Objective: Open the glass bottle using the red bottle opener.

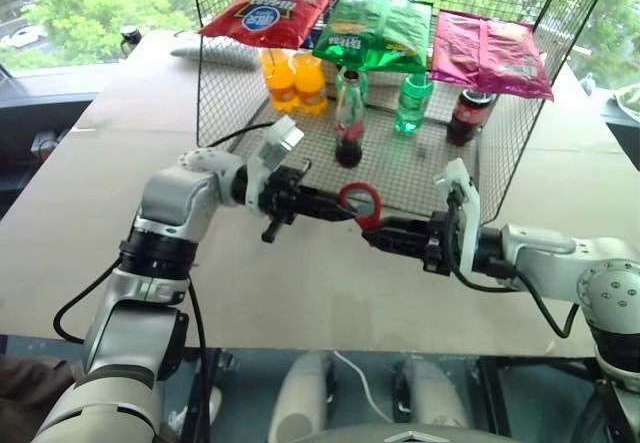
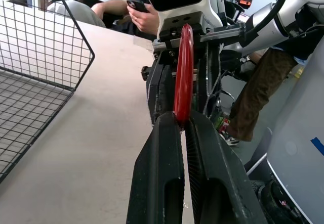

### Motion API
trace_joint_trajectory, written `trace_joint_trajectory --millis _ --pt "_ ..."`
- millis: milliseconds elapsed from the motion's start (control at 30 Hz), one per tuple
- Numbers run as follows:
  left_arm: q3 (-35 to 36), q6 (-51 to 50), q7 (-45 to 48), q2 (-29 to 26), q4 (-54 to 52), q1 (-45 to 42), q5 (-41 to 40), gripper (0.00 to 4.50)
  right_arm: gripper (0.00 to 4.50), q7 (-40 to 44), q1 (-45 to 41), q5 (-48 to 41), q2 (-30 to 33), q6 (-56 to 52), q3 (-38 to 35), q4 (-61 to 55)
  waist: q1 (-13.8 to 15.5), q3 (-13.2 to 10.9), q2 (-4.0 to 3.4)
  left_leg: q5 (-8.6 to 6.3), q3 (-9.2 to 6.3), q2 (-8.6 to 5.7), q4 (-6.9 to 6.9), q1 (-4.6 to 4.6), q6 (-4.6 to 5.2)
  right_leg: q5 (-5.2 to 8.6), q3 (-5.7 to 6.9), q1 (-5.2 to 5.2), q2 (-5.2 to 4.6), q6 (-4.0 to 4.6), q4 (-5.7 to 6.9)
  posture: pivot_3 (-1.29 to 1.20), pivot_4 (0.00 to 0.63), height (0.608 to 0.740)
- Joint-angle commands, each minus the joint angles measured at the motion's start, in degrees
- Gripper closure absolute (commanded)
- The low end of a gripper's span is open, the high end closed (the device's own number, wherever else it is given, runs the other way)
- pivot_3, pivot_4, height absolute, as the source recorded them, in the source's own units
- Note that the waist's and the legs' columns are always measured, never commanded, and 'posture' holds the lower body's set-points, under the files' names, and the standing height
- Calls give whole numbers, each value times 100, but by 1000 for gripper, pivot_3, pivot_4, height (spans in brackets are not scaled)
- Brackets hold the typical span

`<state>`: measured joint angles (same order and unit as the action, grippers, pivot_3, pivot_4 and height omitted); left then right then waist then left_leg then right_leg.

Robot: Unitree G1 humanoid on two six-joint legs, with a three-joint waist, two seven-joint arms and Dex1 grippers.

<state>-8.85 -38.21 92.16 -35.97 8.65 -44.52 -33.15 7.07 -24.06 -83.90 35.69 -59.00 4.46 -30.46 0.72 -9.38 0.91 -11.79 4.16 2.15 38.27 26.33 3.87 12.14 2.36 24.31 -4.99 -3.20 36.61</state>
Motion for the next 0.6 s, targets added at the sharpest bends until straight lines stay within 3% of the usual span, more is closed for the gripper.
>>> trace_joint_trajectory --millis 33,600 --pt "18 107 34 -10 -71 -147 -60 4500 4458 14 -131 -42 -49 -47 8 -26 -2 0 0 0 0 0 0 0 0 0 0 1 0 0 0 0 150 740" --pt "108 205 -132 138 10 -122 25 4500 4458 -43 1 51 -108 -68 -49 -202 -1 0 0 0 1 0 0 7 0 0 0 7 3 -1 1 0 150 740"
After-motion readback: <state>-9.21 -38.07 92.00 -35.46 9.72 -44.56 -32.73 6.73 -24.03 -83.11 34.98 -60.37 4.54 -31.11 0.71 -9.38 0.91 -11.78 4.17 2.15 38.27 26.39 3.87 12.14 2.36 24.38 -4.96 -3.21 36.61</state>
